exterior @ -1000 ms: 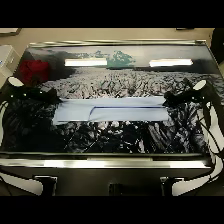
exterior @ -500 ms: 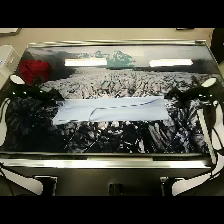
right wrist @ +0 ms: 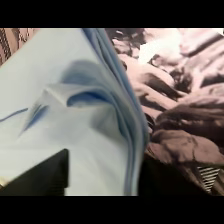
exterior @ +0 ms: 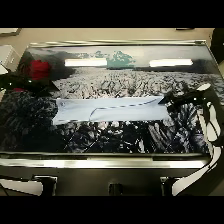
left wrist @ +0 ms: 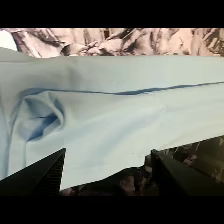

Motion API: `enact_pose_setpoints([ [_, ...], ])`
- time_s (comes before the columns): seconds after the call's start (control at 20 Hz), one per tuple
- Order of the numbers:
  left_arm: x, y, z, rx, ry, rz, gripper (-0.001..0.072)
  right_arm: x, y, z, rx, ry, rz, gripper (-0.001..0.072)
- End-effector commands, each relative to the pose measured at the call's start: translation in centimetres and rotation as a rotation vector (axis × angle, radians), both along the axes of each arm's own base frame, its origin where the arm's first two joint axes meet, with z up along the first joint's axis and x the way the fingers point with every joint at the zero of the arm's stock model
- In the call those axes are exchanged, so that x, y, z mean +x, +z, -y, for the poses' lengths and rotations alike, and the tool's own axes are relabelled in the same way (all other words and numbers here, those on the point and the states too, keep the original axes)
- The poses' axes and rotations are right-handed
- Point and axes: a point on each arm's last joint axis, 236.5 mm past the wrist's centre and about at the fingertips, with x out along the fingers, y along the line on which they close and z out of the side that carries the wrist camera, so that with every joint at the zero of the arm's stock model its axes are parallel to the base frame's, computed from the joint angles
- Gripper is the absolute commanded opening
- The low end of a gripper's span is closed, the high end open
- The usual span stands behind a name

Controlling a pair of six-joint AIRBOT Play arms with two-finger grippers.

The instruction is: Fold the clothes and pants, and hang the long-sleeved shirts on hangers.

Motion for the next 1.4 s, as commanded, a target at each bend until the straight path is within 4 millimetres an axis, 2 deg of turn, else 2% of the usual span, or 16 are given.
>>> enact_pose_setpoints([
  [0.0, 0.2, 1.8, 3.8, 0.009, -0.062, 0.071, 0.0594, 0.9, 0.3, -3.4, 0.063, 0.027, 0.023, 0.0078],
  [0.05, 0.3, 1.7, 5.6, 0.009, -0.09, 0.084, 0.0574, 1.1, 1.9, -4.2, 0.097, 0.047, 0.056, 0.0042],
  [0.1, 0.6, 1.4, 7.7, 0.008, -0.119, 0.103, 0.0567, 1.5, 3.8, -4.7, 0.117, 0.072, 0.106, 0.004],
  [0.15, 0.9, 1.0, 10.0, 0.007, -0.144, 0.127, 0.0404, 1.7, 5.9, -5.0, 0.125, 0.083, 0.148, 0.004],
  [0.2, 1.2, 0.4, 12.5, 0.005, -0.169, 0.151, 0.0164, 1.9, 8.3, -5.3, 0.126, 0.089, 0.195, 0.004],
  [0.25, 1.3, -0.7, 15.7, 0.001, -0.198, 0.176, 0.0038, 1.7, 10.7, -5.7, 0.125, 0.101, 0.236, 0.004],
  [0.35, 0.8, -3.4, 21.9, -0.013, -0.234, 0.187, 0.0034, 0.3, 15.6, -7.2, 0.114, 0.161, 0.312, 0.004],
  [0.5, -1.2, -7.8, 29.1, -0.079, -0.213, 0.092, 0.0028, -1.5, 21.8, -8.8, 0.083, 0.203, 0.428, 0.004],
  [0.65, -4.1, -11.5, 33.7, -0.146, -0.224, -0.019, 0.0028, -3.3, 26.7, -10.1, 0.06, 0.215, 0.525, 0.004],
  [0.75, -4.5, -12.8, 36.3, -0.22, -0.138, -0.083, 0.0027, -4.5, 29.1, -10.7, 0.062, 0.216, 0.565, 0.0041],
  [0.85, -5.0, -13.1, 39.2, -0.3, -0.074, -0.113, 0.0027, -5.7, 31.4, -11.2, 0.065, 0.218, 0.616, 0.0041],
  [1.0, -5.7, -12.1, 45.2, -0.499, 0.092, -0.167, 0.0026, -6.8, 33.1, -11.4, 0.065, 0.207, 0.639, 0.0041],
  [1.1, -6.7, -11.8, 48.7, -0.595, 0.206, -0.209, 0.0025, -7.5, 33.0, -11.6, 0.07, 0.223, 0.62, 0.0041],
  [1.2, -8.1, -11.4, 51.4, -0.622, 0.191, -0.205, 0.0025, -7.5, 32.8, -11.4, 0.057, 0.222, 0.617, 0.0041],
  [1.25, -8.4, -11.4, 52.0, -0.626, 0.175, -0.202, 0.0024, -7.1, 32.7, -11.2, 0.048, 0.213, 0.621, 0.0041],
  [1.35, -7.6, -11.1, 51.3, -0.61, 0.107, -0.141, 0.0022, -6.4, 32.6, -11.3, 0.069, 0.194, 0.618, 0.0041],
])
